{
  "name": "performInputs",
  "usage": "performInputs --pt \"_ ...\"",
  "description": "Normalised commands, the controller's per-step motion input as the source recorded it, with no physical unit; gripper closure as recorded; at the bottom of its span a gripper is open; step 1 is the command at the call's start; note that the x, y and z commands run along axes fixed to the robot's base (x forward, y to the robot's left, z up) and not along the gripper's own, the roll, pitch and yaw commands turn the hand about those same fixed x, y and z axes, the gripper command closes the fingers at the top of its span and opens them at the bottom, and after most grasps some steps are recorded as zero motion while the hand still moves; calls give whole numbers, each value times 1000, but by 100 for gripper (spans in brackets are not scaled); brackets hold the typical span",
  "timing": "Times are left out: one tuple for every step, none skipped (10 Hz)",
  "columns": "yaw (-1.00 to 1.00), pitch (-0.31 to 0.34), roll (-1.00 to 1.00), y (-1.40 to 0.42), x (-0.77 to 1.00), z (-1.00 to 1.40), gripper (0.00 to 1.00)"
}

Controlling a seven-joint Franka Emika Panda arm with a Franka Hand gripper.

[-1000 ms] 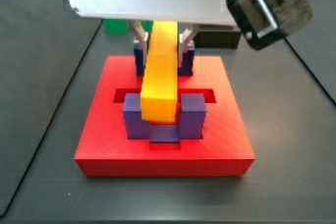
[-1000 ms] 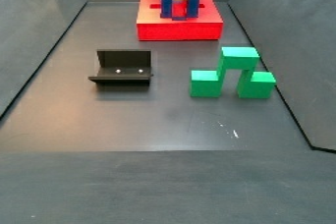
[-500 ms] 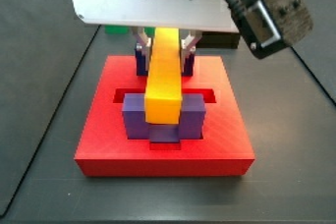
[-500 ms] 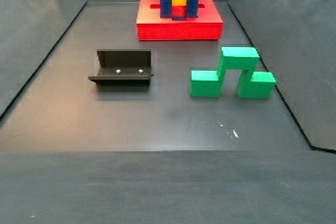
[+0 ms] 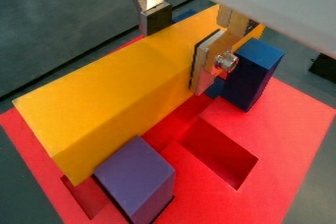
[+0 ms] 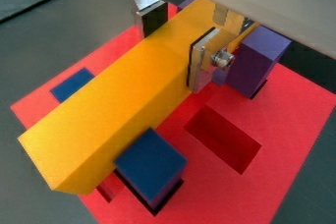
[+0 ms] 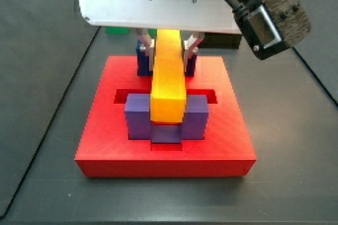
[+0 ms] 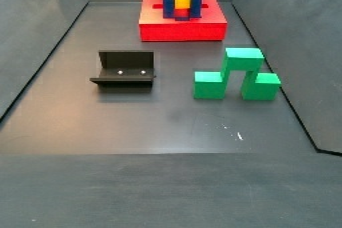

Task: Pick up the yellow object. Move up. Move to above the board. Insert the yellow object.
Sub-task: Insert the yellow object.

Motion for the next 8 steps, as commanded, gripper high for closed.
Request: performInputs --pt "206 26 329 -54 0 -223 100" --pt "271 9 346 -86 0 -223 100" --pt "320 36 397 -91 0 -123 100" --pt "286 30 370 -117 0 -111 100" --pt "174 0 214 -120 0 -126 100" --pt "103 0 116 -120 0 -123 100" --pt "17 -13 30 -60 0 -103 100" --pt "0 -26 -10 0 0 -100 100"
